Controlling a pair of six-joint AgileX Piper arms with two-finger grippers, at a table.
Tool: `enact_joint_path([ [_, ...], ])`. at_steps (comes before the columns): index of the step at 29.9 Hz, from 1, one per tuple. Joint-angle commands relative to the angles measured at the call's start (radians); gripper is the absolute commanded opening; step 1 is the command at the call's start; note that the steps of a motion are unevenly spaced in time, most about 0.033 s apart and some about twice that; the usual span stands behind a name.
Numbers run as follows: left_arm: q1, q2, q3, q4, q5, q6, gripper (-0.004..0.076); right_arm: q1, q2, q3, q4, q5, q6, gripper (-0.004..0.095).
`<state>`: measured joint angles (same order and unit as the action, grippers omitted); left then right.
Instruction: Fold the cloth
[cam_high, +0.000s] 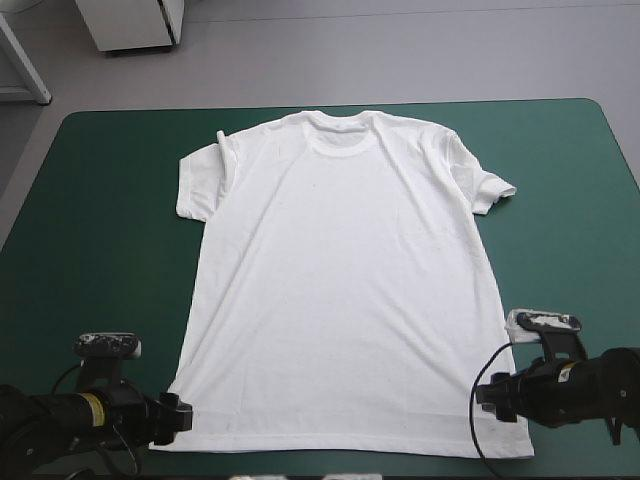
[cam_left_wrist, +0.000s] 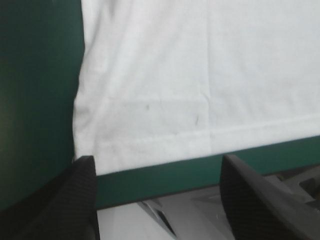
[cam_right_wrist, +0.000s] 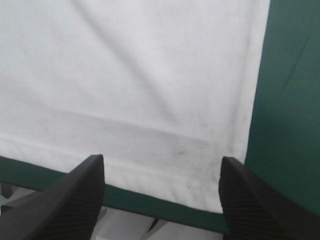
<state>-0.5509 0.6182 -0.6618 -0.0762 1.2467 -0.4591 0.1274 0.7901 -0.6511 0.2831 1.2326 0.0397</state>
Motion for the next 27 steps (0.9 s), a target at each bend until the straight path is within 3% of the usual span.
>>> enact_joint_path([
  [1, 0.002, 0.017, -0.119, 0.082, 0.003, -0.045, 0.0493, 0.004, 0.001, -0.152, -0.048, 0.017, 0.002, 0.0559],
  [5, 0.002, 0.110, -0.207, 0.206, -0.002, -0.052, 0.0435, -0.001, 0.060, -0.320, -0.124, 0.017, 0.006, 0.0500],
  [15, 0.006, 0.453, -0.468, 0.395, -0.102, -0.034, 0.0435, -0.001, 0.308, -0.634, -0.143, 0.017, -0.013, 0.0486],
  [19, 0.124, 0.579, -0.590, 0.325, -0.126, 0.043, 0.0435, -0.001, 0.357, -0.685, -0.147, 0.017, -0.013, 0.0486],
  [22, 0.288, 0.646, -0.658, 0.176, -0.177, 0.184, 0.0435, -0.001, 0.368, -0.695, -0.163, 0.015, -0.013, 0.0486],
  [27, 0.422, 0.767, -0.737, 0.096, -0.159, 0.332, 0.0434, -0.001, 0.369, -0.696, -0.227, -0.009, 0.002, 0.0486],
])
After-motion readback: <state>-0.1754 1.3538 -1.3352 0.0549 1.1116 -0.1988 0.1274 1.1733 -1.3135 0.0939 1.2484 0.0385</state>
